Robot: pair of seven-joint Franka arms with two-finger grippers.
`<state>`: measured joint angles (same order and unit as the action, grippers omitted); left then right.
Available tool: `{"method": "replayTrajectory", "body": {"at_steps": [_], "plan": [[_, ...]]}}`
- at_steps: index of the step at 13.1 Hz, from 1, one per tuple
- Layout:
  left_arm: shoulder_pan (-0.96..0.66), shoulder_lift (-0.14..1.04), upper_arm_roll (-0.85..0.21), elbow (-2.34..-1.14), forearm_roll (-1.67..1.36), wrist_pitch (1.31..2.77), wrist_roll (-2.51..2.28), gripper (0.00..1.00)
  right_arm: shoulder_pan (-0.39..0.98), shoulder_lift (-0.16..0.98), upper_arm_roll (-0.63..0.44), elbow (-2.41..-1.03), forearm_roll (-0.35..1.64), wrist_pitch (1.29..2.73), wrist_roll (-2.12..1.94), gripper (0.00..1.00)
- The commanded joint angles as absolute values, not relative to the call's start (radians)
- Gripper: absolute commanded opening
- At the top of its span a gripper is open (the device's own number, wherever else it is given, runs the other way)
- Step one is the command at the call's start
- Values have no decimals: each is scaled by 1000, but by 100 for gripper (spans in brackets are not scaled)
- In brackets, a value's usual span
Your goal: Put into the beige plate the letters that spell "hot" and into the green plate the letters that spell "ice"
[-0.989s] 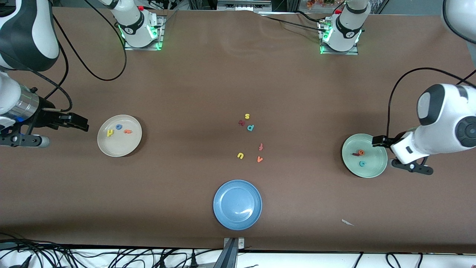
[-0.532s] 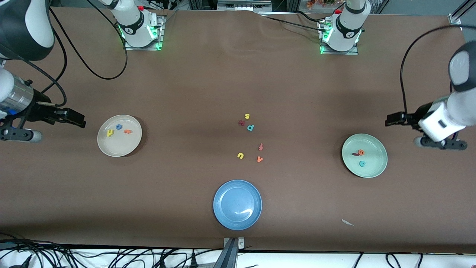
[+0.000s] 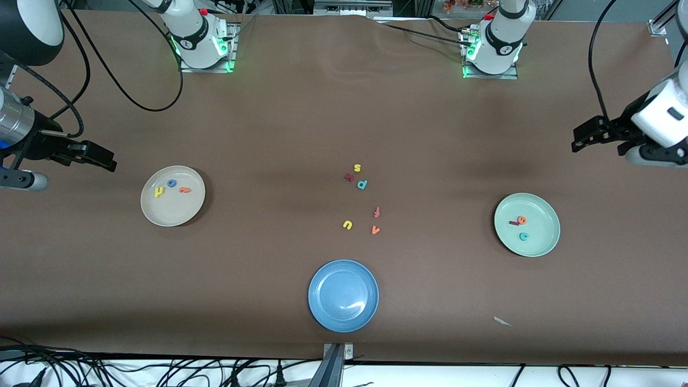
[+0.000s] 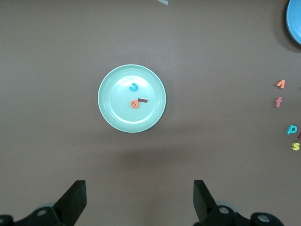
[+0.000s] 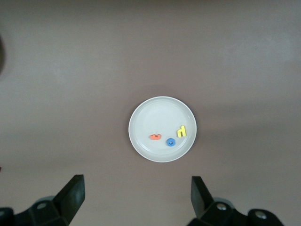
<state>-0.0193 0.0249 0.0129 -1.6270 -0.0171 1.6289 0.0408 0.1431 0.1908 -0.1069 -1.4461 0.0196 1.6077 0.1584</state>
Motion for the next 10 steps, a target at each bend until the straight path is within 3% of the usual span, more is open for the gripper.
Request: {"method": "replayTrajectory", "body": {"at_steps": [1,10], "plan": [[-38,-29,32,-1657,-40,1625,29,100,141,181,-112,-1440,35,1589,160,100],[-35,-32,26,-1643,-31,1562,32,100,140,183,-112,-1440,35,1586,163,100]]}}
